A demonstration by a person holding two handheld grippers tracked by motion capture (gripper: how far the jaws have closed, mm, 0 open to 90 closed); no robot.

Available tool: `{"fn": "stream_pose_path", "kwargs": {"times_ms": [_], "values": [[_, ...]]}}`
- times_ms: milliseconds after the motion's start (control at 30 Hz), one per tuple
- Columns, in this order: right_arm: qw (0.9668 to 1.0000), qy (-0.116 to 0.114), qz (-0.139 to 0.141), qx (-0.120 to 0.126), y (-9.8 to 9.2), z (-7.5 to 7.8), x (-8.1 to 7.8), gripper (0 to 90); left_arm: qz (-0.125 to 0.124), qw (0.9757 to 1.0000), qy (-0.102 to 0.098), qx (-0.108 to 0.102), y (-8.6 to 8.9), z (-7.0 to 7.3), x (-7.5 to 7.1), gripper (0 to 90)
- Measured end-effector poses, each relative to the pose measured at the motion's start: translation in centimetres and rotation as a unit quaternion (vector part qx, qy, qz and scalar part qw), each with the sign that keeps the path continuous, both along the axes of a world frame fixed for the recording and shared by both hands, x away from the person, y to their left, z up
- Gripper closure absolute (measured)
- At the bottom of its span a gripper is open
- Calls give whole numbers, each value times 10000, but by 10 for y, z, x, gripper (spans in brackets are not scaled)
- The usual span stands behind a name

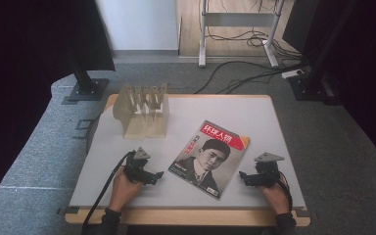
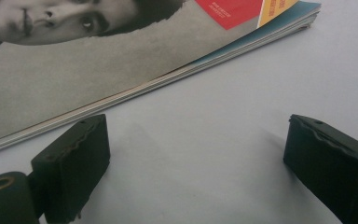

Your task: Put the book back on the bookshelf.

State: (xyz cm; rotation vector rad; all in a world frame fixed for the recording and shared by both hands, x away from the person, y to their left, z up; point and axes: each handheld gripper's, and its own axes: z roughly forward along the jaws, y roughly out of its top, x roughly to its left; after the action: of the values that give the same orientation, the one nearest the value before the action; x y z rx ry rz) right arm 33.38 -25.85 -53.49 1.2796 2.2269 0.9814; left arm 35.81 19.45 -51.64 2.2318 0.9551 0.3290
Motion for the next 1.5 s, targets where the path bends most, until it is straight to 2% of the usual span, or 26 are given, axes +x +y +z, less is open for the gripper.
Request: {"fn": "stream_pose_path", "kwargs": {"times_ms": [300, 467, 533, 600, 667, 733, 833, 1033, 1267, 1333, 1500], "values": [[9999, -81, 96, 45, 0, 8, 0, 0, -103, 9997, -196, 44, -16, 17, 27, 0], [9996, -194, 200, 105, 3, 14, 1, 0, -147, 9990, -301, 299, -28, 21, 43, 0], [9994, -210, 253, 126, 5, 15, 2, 0, -102, 9986, -370, 357, -33, 20, 49, 0], [9992, -201, 321, 109, 9, 15, 3, 0, -92, 9982, -321, 503, -39, 15, 58, 0], [9991, -215, 350, 106, 11, 15, 4, 0, -80, 9984, -307, 471, -40, 13, 61, 0], [9989, -193, 414, 115, 14, 15, 7, 0, -57, 9989, -205, 428, -40, 8, 65, 0], [9987, -136, 482, 104, 20, 13, 12, 0, -48, 9981, -114, 599, -41, -2, 69, 0], [9984, -27, 543, 154, 30, 9, 23, 0, -115, 9985, -69, 540, -46, -6, 67, 0], [9976, 59, 659, 189, 36, 2, 25, 22, -172, 9966, -138, 795, -51, -2, 57, 0], [9973, 80, 677, 254, 37, 2, 26, 22, -212, 9965, -135, 800, -53, -2, 52, 0], [9969, 193, 726, 214, 40, 1, 31, 6, -328, 9979, 16, 561, -52, -5, 38, 0]]}}
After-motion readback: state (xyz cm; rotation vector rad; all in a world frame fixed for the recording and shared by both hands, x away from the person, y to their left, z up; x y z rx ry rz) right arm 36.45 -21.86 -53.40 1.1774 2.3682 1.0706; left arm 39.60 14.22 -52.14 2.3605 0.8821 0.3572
